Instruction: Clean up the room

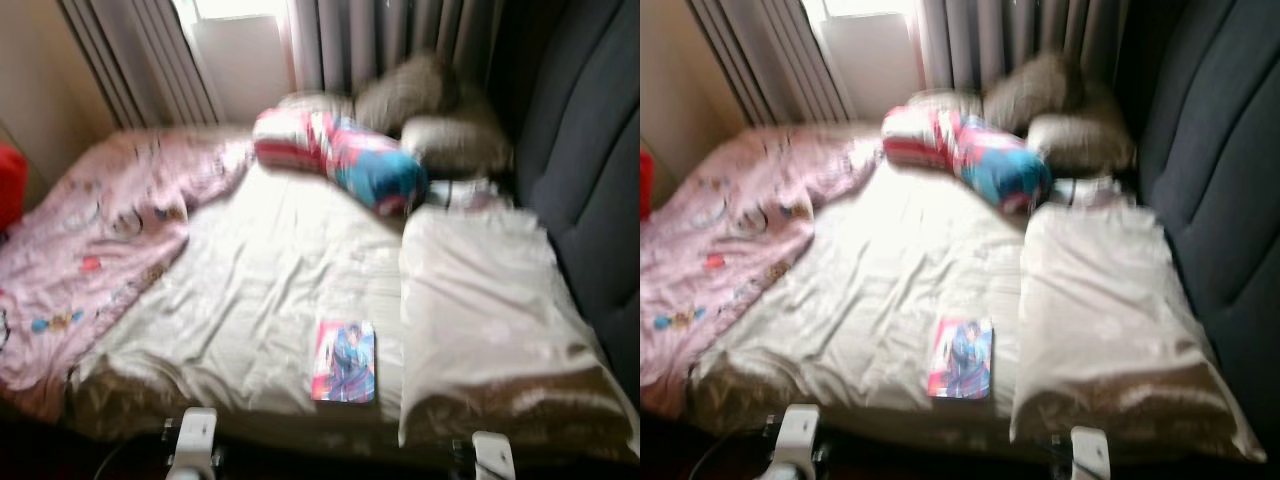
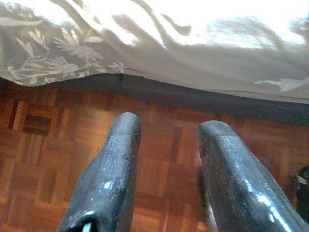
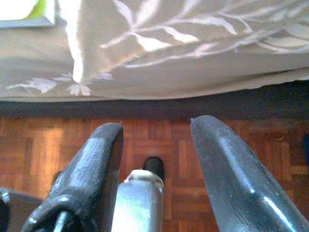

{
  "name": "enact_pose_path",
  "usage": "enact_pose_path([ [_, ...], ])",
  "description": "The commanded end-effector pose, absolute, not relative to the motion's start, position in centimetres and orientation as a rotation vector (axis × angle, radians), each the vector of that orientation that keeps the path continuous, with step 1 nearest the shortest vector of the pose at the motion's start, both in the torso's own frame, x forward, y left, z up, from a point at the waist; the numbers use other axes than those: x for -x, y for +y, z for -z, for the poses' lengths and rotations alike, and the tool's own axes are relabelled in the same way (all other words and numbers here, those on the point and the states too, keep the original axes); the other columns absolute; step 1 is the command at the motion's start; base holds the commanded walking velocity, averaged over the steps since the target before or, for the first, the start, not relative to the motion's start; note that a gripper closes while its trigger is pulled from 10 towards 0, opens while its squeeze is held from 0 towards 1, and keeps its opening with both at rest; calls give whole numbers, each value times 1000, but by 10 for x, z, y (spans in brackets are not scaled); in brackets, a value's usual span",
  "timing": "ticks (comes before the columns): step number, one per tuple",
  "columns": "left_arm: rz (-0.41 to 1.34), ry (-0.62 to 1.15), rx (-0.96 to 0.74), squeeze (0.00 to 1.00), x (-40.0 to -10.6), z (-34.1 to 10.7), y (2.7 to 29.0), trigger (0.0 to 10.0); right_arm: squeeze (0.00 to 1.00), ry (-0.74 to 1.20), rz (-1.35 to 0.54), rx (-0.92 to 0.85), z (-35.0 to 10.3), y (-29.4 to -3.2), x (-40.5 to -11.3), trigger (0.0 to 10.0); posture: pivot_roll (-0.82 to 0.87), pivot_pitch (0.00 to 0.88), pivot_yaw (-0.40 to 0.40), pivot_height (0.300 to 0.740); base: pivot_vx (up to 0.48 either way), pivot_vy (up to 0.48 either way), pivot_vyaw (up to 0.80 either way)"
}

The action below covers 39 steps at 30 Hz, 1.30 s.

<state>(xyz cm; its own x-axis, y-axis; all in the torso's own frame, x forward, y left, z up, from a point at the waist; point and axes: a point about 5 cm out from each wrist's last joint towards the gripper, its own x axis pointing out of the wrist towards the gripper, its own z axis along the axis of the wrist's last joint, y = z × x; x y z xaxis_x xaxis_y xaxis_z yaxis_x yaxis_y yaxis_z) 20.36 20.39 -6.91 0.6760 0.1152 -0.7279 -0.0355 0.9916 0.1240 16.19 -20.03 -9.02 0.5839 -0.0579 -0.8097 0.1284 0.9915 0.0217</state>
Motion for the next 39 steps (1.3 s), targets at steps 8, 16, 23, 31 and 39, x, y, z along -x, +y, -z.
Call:
enact_pose_path([
  [8, -114, 859, -115, 0, -196, 72, 215, 10000, 0, 943, 80, -83, 90, -191, -166, 10000, -62, 0, 61, 740, 0, 420, 0],
  [16, -120, 861, -114, 0, -196, 71, 216, 10000, 0, 942, 80, -71, 90, -192, -167, 10000, -59, 0, 60, 740, 0, 420, 0],
  [23, -125, 864, -115, 0, -195, 72, 218, 10000, 0, 941, 77, -59, 89, -191, -169, 10000, -55, 0, 61, 740, 0, 419, 0],
  [31, -136, 862, -115, 0, -197, 70, 221, 10000, 0, 942, 57, -35, 88, -189, -171, 10000, -26, 0, 51, 740, 0, 419, 0],
  [39, -138, 866, -110, 0, -197, 70, 221, 10000, 0, 945, 46, -32, 88, -188, -172, 10000, -7, 0, 36, 740, 0, 420, 0],
])
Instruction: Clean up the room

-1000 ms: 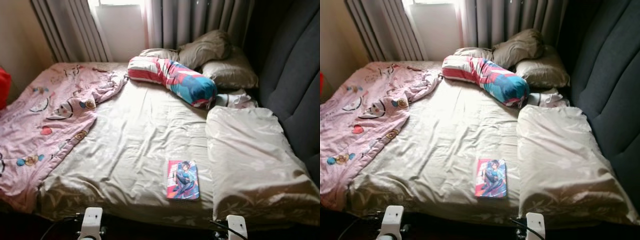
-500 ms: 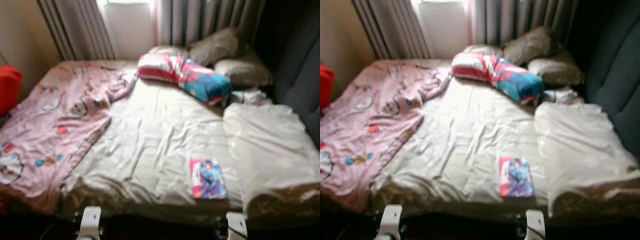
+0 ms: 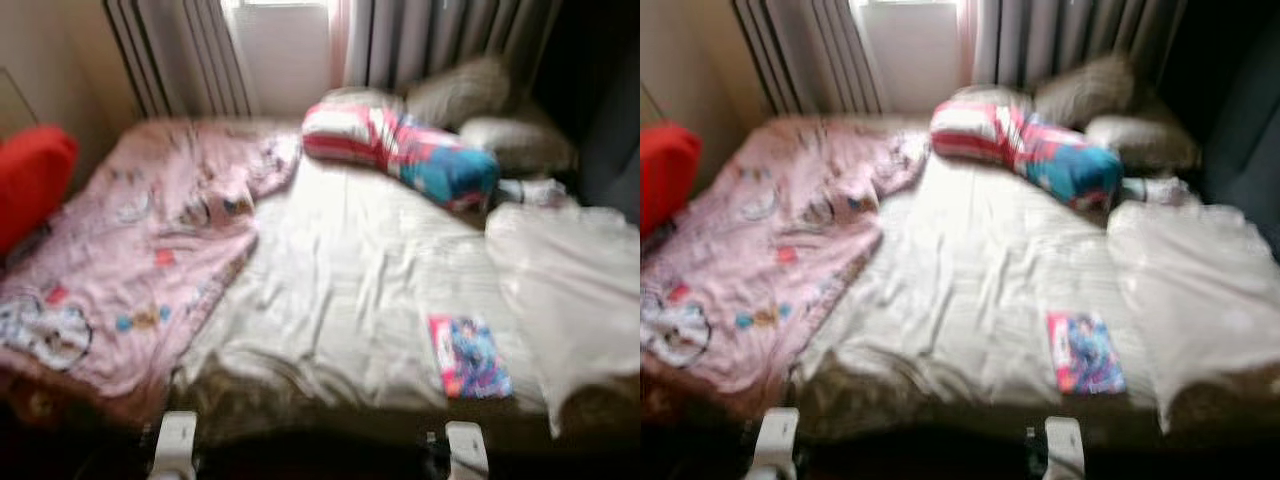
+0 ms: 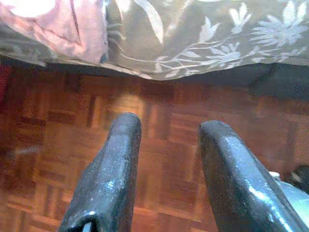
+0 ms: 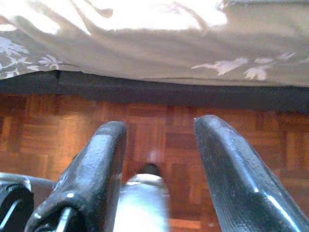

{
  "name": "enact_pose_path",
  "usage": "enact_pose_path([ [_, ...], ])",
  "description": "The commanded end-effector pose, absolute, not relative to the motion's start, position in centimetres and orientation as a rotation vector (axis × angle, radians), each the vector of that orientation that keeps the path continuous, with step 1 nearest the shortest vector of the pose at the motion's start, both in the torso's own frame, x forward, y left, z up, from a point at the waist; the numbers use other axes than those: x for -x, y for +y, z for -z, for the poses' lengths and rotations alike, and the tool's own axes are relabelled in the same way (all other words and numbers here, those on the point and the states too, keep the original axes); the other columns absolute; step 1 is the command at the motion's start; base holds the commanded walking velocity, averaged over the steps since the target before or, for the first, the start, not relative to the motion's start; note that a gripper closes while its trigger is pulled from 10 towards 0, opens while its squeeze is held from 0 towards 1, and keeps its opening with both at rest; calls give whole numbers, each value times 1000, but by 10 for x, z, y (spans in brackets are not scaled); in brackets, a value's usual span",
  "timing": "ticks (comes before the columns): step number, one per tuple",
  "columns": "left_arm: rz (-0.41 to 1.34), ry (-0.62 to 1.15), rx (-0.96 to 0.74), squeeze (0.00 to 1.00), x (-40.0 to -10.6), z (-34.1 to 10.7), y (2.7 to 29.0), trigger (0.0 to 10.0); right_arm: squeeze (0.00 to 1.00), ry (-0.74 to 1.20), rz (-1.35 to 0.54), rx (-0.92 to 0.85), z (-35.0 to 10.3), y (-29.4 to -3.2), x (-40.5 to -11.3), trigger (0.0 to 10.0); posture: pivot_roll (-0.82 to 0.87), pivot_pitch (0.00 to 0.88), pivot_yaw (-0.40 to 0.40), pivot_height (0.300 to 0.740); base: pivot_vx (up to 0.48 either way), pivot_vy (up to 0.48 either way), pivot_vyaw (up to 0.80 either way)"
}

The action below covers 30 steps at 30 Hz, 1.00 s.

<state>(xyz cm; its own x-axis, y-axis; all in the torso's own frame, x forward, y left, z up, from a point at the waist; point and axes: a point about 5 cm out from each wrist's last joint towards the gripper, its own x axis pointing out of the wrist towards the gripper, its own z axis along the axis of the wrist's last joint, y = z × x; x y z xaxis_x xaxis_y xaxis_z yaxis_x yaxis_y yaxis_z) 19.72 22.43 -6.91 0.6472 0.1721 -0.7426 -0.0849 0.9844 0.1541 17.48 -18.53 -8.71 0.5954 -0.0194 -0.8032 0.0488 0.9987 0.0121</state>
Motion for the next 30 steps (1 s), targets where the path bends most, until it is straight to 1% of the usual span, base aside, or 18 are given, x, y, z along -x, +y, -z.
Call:
enact_pose_path([
  [1, -137, 866, -110, 0, -197, 70, 221, 10000, 0, 945, 44, -31, 88, -188, -172, 10000, -7, 0, 35, 740, 0, 420, 0],
  [10, -136, 875, -105, 0, -192, 73, 221, 10000, 0, 943, 28, 4, 88, -190, -172, 10000, -20, 0, 30, 740, 0, 420, 0],
  [23, -117, 884, -118, 0, -191, 73, 222, 10000, 0, 936, 13, 5, 88, -187, -172, 10000, -53, 0, 52, 740, 0, 421, 0],
  [30, -121, 883, -111, 0, -192, 73, 221, 10000, 0, 934, -11, 12, 88, -185, -172, 10000, -57, 0, 62, 740, 0, 419, 756],
])
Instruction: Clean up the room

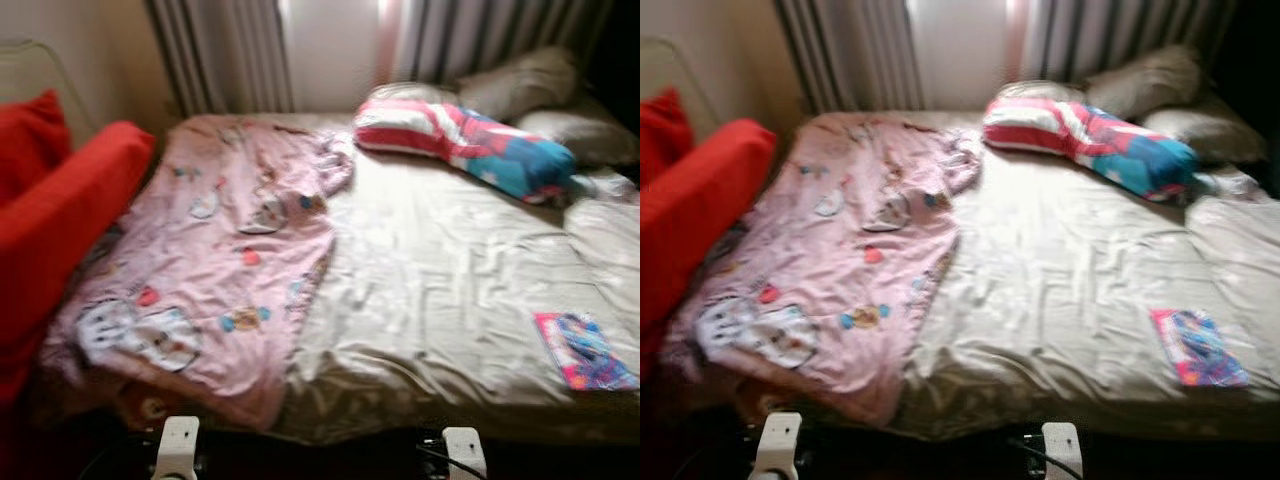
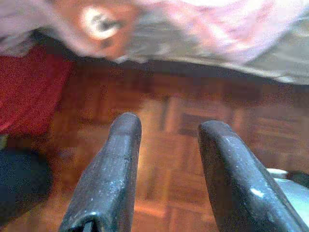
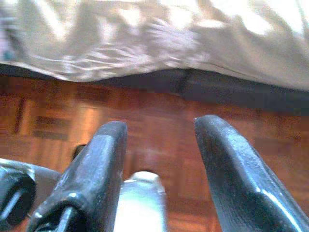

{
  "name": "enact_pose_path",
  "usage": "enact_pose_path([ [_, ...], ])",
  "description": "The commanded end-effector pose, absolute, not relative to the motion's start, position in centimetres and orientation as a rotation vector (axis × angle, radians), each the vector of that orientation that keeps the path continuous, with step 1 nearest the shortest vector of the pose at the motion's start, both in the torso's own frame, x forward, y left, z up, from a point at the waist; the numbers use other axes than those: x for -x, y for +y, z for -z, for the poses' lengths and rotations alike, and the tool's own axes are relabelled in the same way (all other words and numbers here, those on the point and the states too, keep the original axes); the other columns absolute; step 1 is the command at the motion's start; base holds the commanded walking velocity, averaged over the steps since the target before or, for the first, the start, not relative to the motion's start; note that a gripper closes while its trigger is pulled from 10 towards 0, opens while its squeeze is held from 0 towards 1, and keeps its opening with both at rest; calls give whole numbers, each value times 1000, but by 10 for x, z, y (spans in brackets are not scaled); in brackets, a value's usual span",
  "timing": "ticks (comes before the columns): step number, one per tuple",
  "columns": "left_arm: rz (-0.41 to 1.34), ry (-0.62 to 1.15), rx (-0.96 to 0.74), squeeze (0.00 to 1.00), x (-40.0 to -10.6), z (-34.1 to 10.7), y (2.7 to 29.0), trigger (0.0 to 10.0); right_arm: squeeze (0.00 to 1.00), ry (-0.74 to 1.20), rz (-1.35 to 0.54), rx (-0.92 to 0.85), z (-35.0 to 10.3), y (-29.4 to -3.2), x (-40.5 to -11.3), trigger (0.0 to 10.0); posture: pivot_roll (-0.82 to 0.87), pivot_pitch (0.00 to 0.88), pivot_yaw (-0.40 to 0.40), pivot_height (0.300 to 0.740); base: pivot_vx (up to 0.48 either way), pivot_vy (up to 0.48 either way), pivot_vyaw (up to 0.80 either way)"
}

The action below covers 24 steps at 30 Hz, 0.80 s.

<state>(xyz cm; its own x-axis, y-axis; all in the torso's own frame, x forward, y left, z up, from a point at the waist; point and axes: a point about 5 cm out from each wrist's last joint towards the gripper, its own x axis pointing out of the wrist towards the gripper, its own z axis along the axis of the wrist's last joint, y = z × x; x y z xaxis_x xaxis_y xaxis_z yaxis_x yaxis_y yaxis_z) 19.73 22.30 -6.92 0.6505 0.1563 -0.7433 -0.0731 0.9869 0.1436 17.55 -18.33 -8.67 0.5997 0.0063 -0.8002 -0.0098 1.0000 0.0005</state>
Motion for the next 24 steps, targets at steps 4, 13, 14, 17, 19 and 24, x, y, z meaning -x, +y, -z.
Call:
enact_pose_path([
  [4, -118, 884, -115, 0, -191, 73, 222, 10000, 0, 933, -5, -6, 88, -184, -171, 10000, -60, 0, 68, 740, 0, 420, 706],
  [13, -120, 883, -111, 0, -190, 73, 222, 10000, 0, 923, 10, -26, 88, -184, -172, 10000, -58, 0, 60, 740, 0, 420, 94],
  [14, -121, 884, -111, 0, -190, 74, 222, 10000, 0, 921, 14, -29, 88, -184, -172, 10000, -59, 0, 59, 740, 0, 420, 0],
  [17, -123, 887, -107, 0, -189, 74, 222, 10000, 0, 917, 19, -35, 88, -185, -172, 10000, -58, 0, 57, 740, 0, 420, 0],
  [19, -125, 888, -104, 0, -188, 75, 222, 10000, 0, 916, 20, -36, 87, -185, -172, 10000, -54, 0, 55, 740, 0, 420, 0],
  [24, -131, 880, -93, 0, -190, 73, 222, 10000, 0, 913, 21, -34, 87, -186, -173, 10000, -47, 0, 49, 740, 0, 402, 0],
])
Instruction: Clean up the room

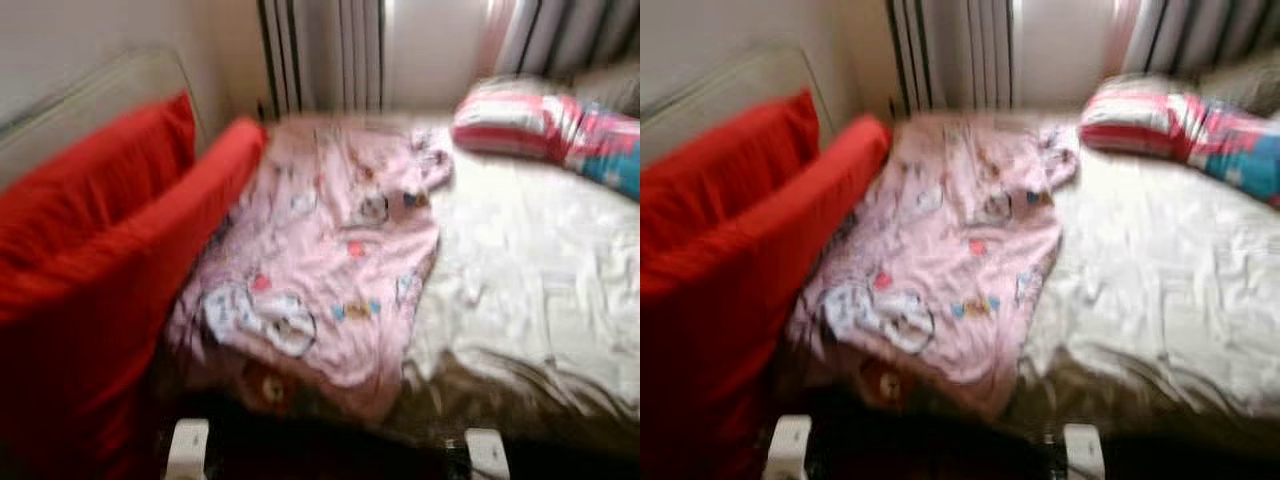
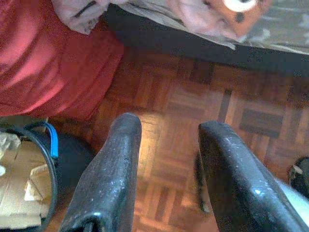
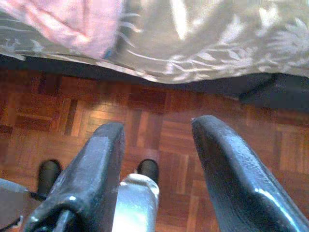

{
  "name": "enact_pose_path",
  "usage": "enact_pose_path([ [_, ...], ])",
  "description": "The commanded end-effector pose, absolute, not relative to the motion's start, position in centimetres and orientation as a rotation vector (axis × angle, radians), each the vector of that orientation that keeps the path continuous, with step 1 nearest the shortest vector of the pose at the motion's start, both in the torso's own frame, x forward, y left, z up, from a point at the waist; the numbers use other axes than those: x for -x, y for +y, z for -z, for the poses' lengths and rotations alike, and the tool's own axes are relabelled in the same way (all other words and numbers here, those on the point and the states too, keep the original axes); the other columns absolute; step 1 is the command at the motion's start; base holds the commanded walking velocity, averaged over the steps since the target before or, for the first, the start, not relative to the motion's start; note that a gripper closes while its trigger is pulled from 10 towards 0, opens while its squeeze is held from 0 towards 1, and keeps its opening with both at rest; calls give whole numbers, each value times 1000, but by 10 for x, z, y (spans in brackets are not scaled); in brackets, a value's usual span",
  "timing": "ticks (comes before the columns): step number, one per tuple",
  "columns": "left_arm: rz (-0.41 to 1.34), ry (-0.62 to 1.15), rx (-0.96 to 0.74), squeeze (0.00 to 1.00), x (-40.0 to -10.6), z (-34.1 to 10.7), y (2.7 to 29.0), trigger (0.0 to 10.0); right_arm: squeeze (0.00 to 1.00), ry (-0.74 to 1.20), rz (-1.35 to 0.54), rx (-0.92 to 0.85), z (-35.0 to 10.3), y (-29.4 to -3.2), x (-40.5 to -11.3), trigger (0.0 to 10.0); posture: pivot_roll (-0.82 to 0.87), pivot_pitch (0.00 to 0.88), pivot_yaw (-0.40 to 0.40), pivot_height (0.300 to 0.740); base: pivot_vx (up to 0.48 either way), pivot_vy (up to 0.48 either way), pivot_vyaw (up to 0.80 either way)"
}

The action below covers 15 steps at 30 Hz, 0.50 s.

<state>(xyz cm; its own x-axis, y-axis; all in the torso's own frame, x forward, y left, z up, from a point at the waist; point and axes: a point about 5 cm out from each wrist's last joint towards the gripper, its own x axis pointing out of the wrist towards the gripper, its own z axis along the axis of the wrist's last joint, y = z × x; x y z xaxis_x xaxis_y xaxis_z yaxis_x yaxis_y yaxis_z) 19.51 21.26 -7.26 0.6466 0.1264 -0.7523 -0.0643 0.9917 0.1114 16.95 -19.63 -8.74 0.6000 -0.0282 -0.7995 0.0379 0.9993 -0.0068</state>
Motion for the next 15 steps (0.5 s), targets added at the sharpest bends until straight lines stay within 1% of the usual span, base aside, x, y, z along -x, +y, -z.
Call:
enact_pose_path([
  [1, -133, 876, -91, 0, -191, 73, 222, 10000, 0, 911, 22, -35, 87, -186, -174, 10000, -46, 0, 49, 740, 0, 0, 0],
  [15, -115, 815, -29, 0, -203, 67, 215, 10000, 0, 839, 94, -94, 84, -189, -176, 10000, -49, 0, 50, 740, 0, 0, 0],
])
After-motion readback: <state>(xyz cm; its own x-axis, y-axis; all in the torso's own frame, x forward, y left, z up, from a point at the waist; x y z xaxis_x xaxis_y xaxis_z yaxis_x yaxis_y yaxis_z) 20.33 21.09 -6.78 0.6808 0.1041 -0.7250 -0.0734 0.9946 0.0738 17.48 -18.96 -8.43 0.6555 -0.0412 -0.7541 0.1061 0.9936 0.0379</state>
